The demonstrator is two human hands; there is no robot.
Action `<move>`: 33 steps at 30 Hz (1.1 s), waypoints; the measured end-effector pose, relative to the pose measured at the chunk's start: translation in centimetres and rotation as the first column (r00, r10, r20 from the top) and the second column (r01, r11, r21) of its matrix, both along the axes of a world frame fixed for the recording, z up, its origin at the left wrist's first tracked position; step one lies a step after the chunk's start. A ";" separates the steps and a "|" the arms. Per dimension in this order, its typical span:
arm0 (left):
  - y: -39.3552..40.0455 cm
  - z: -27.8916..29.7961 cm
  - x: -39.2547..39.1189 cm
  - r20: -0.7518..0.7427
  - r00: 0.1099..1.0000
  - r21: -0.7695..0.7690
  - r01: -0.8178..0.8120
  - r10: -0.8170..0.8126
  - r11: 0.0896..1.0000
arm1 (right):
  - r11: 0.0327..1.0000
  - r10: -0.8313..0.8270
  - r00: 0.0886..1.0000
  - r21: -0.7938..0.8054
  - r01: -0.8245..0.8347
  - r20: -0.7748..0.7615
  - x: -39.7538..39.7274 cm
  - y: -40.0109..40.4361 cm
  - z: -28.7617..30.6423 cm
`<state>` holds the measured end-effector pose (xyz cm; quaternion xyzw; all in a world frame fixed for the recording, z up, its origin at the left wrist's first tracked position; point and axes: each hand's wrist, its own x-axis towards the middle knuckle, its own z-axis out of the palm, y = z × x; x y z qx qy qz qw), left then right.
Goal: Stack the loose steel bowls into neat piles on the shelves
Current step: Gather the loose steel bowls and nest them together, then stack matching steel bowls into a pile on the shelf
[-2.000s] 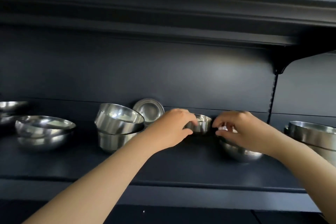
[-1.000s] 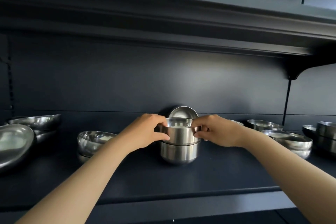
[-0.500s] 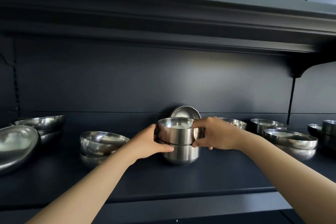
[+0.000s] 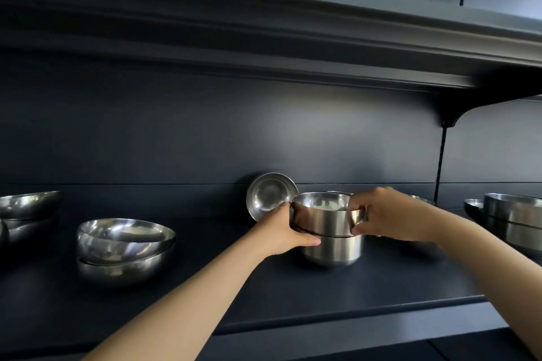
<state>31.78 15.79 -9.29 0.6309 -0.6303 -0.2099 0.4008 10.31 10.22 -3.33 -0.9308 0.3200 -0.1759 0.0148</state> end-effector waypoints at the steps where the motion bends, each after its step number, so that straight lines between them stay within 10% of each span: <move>1: -0.6 0.0 -0.7 0.001 1.000 -0.011 0.017 -0.017 1.000 | 1.000 -0.018 1.000 -0.001 0.018 0.003 -0.7 -0.3 0.0; 22: -3.9 0.7 -2.2 0.279 0.957 -0.003 -0.084 0.082 0.996 | 0.985 -0.109 0.990 -0.125 0.119 0.085 -2.5 -0.8 1.5; 28: -2.3 0.8 5.4 0.631 0.657 -0.216 -0.362 0.413 0.907 | 0.976 0.099 0.950 -0.216 -0.035 0.295 9.1 0.4 0.9; 33: -4.2 0.0 8.5 0.705 0.538 -0.178 -0.495 0.462 0.850 | 0.969 -0.243 0.930 0.037 0.242 0.274 18.0 -4.0 -3.5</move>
